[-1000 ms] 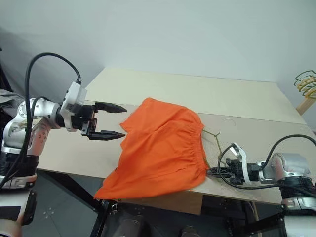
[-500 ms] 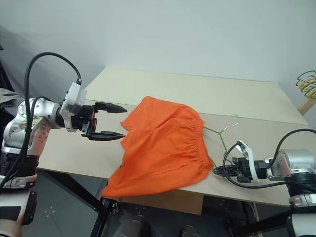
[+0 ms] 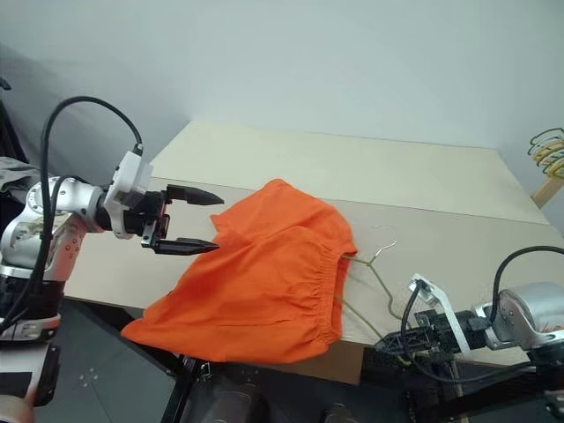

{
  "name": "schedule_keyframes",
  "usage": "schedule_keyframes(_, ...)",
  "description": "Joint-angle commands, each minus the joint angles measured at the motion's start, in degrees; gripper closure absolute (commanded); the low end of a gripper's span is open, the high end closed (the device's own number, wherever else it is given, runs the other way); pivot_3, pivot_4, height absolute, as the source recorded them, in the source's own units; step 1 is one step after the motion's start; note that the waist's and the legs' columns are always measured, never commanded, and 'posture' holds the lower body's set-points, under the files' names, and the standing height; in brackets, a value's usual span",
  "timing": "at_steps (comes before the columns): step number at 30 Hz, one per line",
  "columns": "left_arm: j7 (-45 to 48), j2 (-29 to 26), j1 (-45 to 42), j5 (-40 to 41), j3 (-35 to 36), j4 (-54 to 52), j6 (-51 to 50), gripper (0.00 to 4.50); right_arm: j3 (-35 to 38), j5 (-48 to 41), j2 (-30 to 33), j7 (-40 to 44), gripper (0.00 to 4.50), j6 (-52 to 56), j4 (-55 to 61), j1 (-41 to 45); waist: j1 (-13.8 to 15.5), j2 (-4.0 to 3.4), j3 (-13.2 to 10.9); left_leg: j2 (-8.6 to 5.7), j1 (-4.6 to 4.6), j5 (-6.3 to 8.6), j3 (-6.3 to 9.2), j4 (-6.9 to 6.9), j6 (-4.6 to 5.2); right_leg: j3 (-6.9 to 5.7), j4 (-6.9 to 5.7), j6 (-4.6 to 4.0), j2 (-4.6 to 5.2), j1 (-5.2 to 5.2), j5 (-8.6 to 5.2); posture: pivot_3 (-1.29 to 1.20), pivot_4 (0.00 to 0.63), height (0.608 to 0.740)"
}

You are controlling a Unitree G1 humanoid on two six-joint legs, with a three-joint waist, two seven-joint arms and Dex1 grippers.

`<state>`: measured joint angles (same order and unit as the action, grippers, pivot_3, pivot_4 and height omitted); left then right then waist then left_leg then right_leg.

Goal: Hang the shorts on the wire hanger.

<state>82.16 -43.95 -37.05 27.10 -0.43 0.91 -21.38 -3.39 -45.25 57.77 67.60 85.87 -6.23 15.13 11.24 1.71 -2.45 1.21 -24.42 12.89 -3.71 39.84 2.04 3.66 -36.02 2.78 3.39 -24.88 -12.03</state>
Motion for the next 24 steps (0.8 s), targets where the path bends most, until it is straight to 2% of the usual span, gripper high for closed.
schedule_keyframes(1, 0.3, 0.4, -2.2, 0.4, -0.2, -0.2, 1.0, 0.02, 3.8, 0.2, -2.0, -3.0, 4.5, 1.0, -4.4, 1.7, 0.3, 0.0, 0.0, 0.0, 0.0, -0.04, 0.0, 0.0, 0.06, 0.0, -0.02, -0.03, -0.01, 0.0, 0.04, 0.28, 0.0, 0.74)
schedule_keyframes(3, 0.5, 0.5, -2.4, 0.4, -0.3, -0.1, 1.0, 0.02, 4.4, 0.6, -4.0, -5.2, 4.5, 1.0, -5.9, 1.7, 0.5, 0.02, 0.0, 0.0, -0.03, -0.17, 0.01, -0.03, 0.29, 0.0, -0.04, -0.05, -0.03, -0.04, 0.05, 0.28, 0.0, 0.74)
schedule_keyframes(7, 0.7, 0.5, -2.6, 0.3, -0.5, -0.1, 0.9, 0.02, 10.3, 1.5, -9.8, -10.8, 4.5, 0.6, -13.7, 5.3, 0.4, 0.0, 0.0, 0.04, -0.13, -0.15, 0.06, -0.08, 0.3, 0.0, -0.03, -0.01, -0.13, -0.1, 0.11, 0.28, 0.0, 0.74)
schedule_keyframes(11, 1.2, 0.6, -3.2, 0.2, -0.9, 0.2, 0.8, 0.02, 14.4, 0.7, -10.9, -13.6, 4.5, 0.2, -10.6, 6.3, 0.5, -0.05, 0.1, 0.02, -0.21, -0.15, 0.08, -0.06, 0.3, 0.01, -0.02, 0.13, -0.12, -0.14, 0.37, 0.26, 0.0, 0.74)
schedule_keyframes(15, 1.4, 1.4, -5.3, -0.5, -1.5, 2.2, 1.3, 0.02, 16.0, -0.2, -7.1, -14.8, 4.5, -0.3, -1.3, 7.7, 0.4, -0.08, 0.0, -0.02, -0.28, -0.15, 0.11, -0.02, 0.3, 0.01, 0.02, 0.25, -0.09, -0.15, 0.33, 0.23, 0.0, 0.74)
schedule_keyframes(17, 1.5, 2.3, -7.2, -1.2, -1.9, 4.3, 2.5, 0.02, 14.2, 0.1, -3.4, -14.7, 4.5, -1.0, 5.2, 9.4, 0.1, -0.15, 0.0, -0.01, -0.3, -0.15, 0.1, 0.0, 0.3, 0.01, 0.02, 0.31, -0.08, -0.17, 0.3, 0.21, 0.0, 0.74)
schedule_keyframes(20, 1.4, 4.4, -12.1, -3.2, -2.7, 10.4, 6.1, 0.02, 9.2, 2.4, 2.1, -14.7, 4.5, -4.1, 13.9, 13.7, -0.8, -0.21, 0.0, 0.01, -0.31, -0.15, 0.05, -0.01, 0.3, 0.01, 0.0, 0.0, -0.07, -0.25, 0.12, 0.17, 0.0, 0.74)
schedule_keyframes(24, 0.7, 7.3, -20.2, -7.7, -3.4, 21.8, 13.6, 0.02, 1.1, 7.4, 6.2, -13.1, 4.5, -11.8, 18.5, 21.4, -2.7, -0.17, 0.0, 0.11, -0.3, -0.15, 0.06, -0.05, 0.29, -0.05, 0.05, -0.08, -0.14, -0.25, 0.08, 0.12, 0.0, 0.74)
